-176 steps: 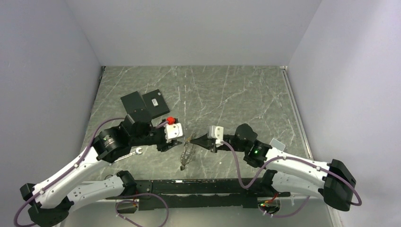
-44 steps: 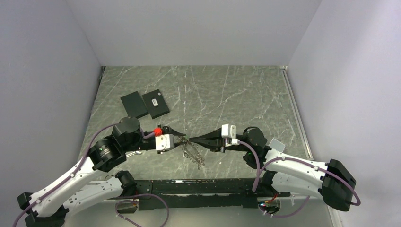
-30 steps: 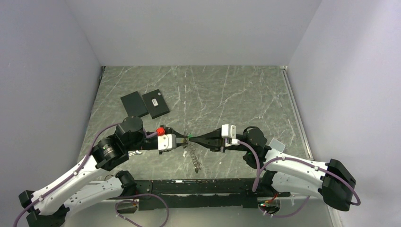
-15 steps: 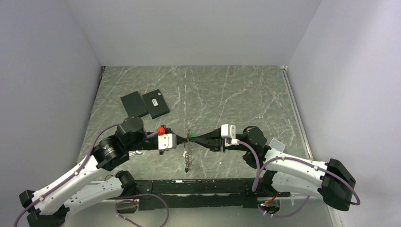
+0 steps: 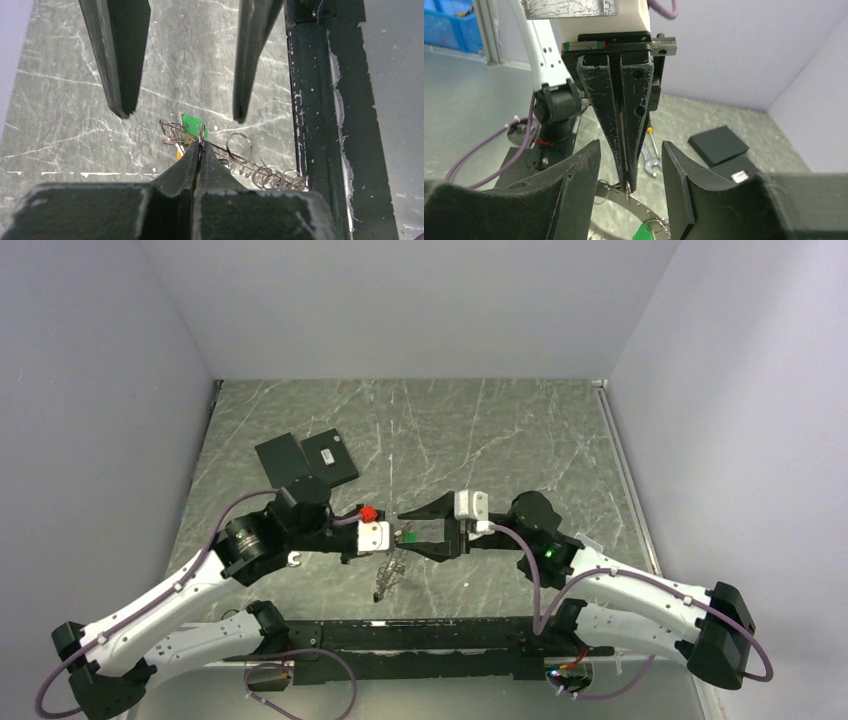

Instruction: Put the keys on the keyring

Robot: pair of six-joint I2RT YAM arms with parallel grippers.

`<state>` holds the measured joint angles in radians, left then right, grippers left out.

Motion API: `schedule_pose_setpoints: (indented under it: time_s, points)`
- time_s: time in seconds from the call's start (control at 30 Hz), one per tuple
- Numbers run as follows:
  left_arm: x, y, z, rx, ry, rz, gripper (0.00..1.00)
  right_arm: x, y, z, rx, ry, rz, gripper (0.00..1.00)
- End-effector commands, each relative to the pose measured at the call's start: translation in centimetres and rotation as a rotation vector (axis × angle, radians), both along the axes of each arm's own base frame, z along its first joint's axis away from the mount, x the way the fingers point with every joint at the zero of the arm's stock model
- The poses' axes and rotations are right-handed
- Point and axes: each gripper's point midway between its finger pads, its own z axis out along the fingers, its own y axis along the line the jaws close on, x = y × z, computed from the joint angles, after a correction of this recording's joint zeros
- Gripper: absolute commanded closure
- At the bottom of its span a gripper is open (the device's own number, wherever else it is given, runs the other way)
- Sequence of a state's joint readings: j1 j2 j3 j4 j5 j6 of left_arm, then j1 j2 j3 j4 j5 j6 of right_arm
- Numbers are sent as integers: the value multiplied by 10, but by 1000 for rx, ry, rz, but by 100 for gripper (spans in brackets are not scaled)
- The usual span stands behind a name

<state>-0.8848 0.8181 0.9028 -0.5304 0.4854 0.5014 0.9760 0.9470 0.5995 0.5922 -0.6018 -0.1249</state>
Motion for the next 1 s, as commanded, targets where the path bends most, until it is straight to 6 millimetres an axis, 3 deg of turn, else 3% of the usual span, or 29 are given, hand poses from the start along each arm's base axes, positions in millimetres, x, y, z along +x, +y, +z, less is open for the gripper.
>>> schedule_pose_setpoints:
  time_s: [0.0,0.23,0.47,0.97]
  points:
    - [11,-6,15,18,-81,-20,100,7,-2,-23,-163,56,-40,49]
    - [23,-16,-5,73,-57,-12,100,29,-6,-72,-343,131,-160,53]
    - [24,-21,-19,104,-19,-27,100,34,-3,-96,-431,140,-164,59]
    - [25,-23,-29,110,4,-25,100,28,-5,-71,-315,97,-147,63]
